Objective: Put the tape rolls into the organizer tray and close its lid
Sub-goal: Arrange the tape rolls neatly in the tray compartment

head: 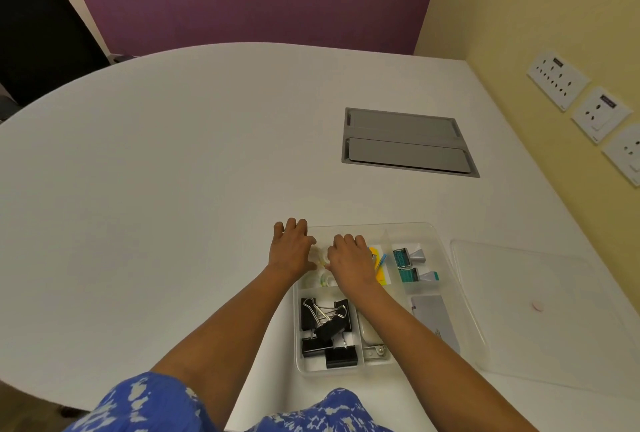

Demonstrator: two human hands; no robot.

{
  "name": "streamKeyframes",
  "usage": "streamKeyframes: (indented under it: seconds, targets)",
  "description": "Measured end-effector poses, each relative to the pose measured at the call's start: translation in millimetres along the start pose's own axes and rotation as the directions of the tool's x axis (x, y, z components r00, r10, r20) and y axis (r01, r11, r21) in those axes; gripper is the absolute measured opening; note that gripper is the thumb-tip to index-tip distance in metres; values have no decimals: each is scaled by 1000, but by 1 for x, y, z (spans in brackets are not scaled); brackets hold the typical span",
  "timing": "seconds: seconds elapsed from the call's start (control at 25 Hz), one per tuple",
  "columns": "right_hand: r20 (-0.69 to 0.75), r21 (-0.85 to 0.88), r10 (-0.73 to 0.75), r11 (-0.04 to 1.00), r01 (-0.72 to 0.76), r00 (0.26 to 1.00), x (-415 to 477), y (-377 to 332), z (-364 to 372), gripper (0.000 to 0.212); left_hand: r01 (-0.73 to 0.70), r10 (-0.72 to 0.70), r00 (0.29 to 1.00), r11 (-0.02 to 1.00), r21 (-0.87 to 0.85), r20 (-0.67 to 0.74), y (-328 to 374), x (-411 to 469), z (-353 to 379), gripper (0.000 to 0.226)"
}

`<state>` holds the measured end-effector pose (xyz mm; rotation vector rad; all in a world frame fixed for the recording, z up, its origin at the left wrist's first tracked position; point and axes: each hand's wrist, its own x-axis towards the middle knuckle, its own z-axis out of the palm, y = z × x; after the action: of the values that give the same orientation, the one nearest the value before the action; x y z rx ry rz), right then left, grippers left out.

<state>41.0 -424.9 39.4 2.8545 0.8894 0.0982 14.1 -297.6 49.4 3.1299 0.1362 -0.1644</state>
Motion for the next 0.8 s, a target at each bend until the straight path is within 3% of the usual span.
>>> streamKeyframes:
  seconds: [0.24,0.4,0.52,0.6,0.72,0.8]
  targets:
    - [47,51,-21,998,19,999,4,4,-4,34,22,-22,999,1000,22,24,5,2,1,55]
    - [98,-42,-111,992,115,989,11,8,-2,32,35,-37,999,999,42,39,7,4,4,51]
    - [172,-94,-50,993,66,984,11,5,-11,27,46,-49,997,997,54,56,7,6,3,51]
    - [140,-59,-22,998,30,990,11,9,-12,28,48,-53,996,997,62,69,7,7,2,52]
    - [90,89,-101,992,93,991,12,13,0,39,48,-54,995,996,70,82,7,7,2,56]
    - [91,86,-104,992,96,990,11,15,0,45,50,-56,995,996,68,83,7,7,2,57]
